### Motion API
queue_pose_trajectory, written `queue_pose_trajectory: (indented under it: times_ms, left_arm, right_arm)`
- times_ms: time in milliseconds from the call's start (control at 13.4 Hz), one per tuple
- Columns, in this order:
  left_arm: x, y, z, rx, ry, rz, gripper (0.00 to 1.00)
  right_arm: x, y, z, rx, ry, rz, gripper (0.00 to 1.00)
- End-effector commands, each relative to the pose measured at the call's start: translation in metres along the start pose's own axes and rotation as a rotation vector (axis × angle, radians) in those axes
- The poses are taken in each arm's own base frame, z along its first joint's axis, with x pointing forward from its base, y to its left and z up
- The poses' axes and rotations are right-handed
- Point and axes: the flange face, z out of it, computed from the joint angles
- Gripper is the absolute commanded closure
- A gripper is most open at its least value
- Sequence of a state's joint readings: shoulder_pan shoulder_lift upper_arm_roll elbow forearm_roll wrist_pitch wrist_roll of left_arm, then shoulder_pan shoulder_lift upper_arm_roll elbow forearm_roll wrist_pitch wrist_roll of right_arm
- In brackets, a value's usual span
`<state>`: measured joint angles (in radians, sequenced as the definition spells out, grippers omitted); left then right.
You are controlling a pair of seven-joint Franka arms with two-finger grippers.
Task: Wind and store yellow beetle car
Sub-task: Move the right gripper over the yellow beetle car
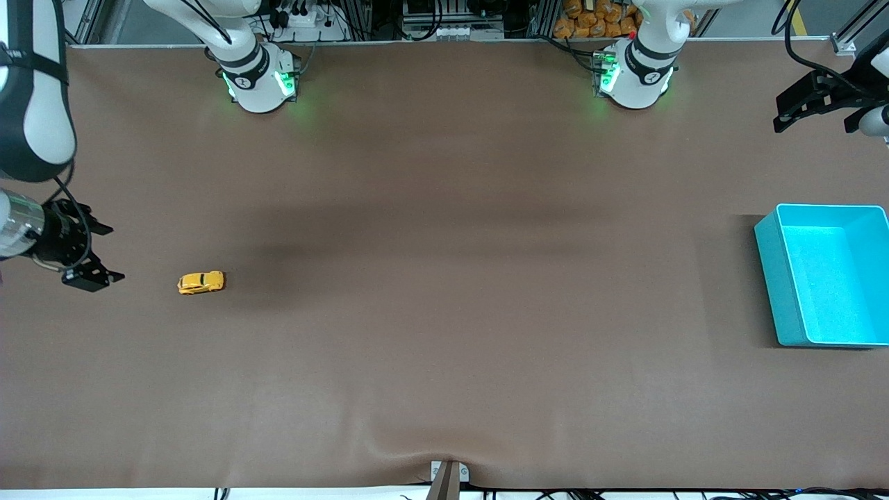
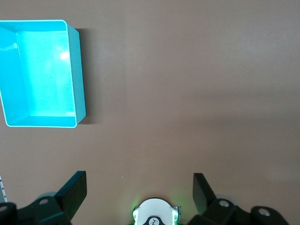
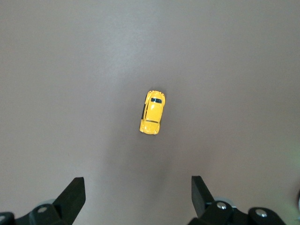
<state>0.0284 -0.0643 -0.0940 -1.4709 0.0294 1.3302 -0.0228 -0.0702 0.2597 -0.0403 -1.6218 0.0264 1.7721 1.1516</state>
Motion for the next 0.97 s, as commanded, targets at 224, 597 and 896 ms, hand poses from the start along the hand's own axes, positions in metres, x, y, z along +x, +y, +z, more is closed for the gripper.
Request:
queue_pose_trajectory:
  times_ms: [224, 597, 896]
  left_arm:
    - [0.000, -0.002, -0.002, 0.023, 0.008, -0.002, 0.00]
    - [0.000, -0.009, -0.002, 0.021, 0.007, -0.013, 0.00]
    - [0.000, -0.009, -0.001, 0.021, 0.006, -0.013, 0.00]
  right_arm:
    - [0.016, -0.024, 0.059, -0.016, -0.016, 0.311, 0.00]
    - [0.014, -0.015, 0.130, -0.005, -0.003, 0.322, 0.00]
    - [0.020, -0.004, 0.160, 0.025, 0.005, 0.338, 0.00]
